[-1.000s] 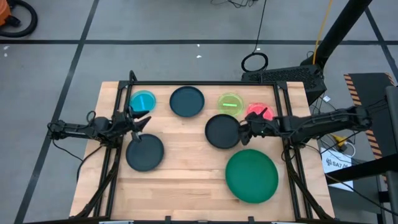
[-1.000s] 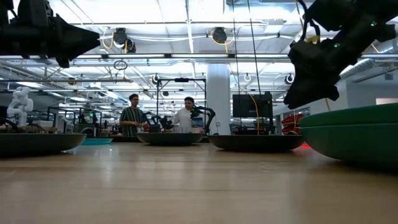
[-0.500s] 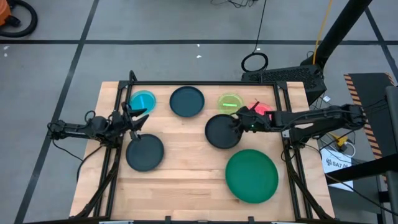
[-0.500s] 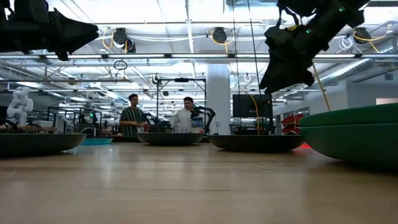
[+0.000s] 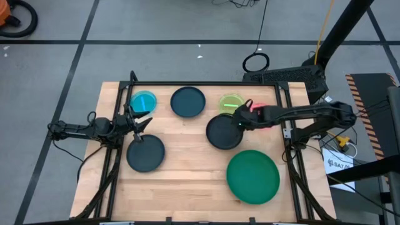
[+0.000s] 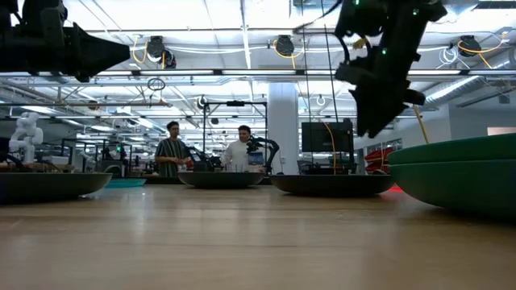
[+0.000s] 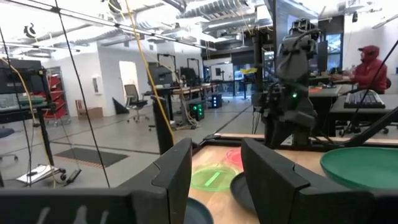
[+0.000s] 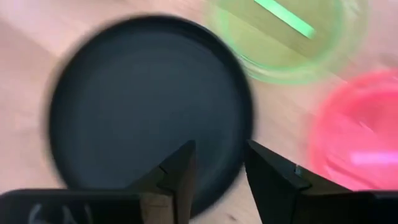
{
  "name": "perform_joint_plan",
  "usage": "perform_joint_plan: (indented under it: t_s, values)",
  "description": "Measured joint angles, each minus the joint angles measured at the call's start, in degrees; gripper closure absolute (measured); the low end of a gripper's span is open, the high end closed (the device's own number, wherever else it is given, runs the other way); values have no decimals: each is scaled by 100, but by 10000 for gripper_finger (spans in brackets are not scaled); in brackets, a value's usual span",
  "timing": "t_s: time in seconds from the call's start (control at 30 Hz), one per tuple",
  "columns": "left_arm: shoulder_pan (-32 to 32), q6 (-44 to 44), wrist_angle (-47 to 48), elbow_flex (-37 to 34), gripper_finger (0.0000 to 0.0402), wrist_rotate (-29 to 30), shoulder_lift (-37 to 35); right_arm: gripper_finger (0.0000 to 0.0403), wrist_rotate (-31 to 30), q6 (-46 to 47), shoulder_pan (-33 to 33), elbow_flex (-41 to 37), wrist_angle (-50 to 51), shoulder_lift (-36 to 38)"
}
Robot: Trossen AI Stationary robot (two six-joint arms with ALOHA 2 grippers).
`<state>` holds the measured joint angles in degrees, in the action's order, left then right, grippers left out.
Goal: Stack plastic plates
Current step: Stack the black plate on top of the green plate
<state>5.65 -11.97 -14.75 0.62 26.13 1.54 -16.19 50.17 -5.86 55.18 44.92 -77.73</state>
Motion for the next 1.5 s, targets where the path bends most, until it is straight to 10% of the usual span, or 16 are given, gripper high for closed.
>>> perform_joint_plan:
  t_s: [1.5]
  values:
    - [0, 48, 353, 0, 254, -2, 0, 223, 740, 14, -541, 15, -736, -171]
